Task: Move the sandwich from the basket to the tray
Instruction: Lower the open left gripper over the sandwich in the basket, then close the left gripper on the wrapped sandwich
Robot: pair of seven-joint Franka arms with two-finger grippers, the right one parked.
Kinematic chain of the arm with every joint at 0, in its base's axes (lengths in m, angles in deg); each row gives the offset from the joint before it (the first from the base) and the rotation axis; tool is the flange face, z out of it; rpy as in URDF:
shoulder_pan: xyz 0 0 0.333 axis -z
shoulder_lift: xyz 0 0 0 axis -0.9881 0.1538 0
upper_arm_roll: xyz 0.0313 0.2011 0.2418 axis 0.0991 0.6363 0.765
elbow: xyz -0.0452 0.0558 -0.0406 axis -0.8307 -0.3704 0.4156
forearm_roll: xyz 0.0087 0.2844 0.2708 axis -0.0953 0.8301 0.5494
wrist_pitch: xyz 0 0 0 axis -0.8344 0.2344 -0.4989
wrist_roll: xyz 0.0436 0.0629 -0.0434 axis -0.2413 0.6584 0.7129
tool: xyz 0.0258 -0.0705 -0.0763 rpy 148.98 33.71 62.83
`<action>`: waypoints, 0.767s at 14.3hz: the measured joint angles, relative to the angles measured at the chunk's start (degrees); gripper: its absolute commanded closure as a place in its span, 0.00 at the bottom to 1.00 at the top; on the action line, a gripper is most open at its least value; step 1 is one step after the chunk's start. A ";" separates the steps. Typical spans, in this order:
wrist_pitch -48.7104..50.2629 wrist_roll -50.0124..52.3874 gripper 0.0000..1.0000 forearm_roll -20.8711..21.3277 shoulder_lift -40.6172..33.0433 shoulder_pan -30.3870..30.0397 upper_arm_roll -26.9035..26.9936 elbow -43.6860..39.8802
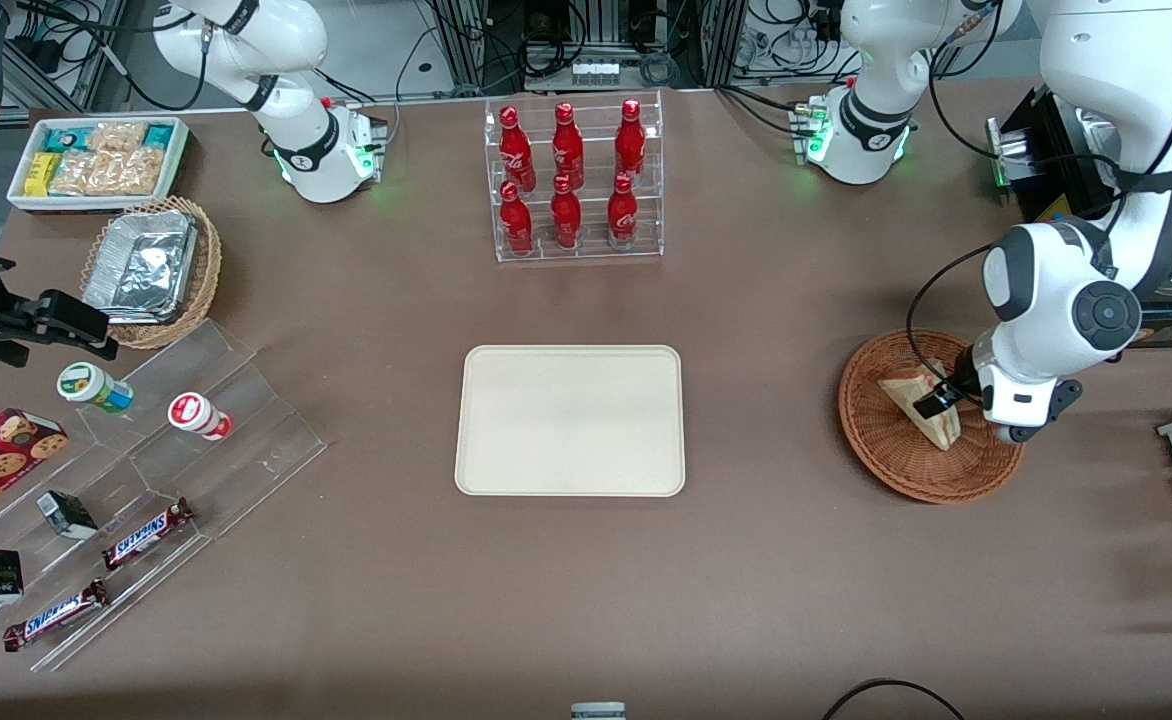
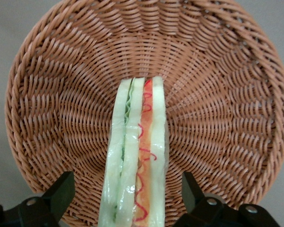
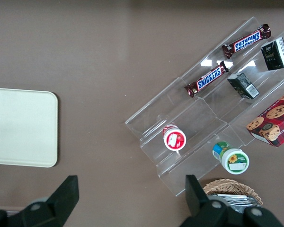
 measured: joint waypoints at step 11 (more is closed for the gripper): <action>-2.30 0.13 0.76 0.18 2.55 0.98 -0.16 1.12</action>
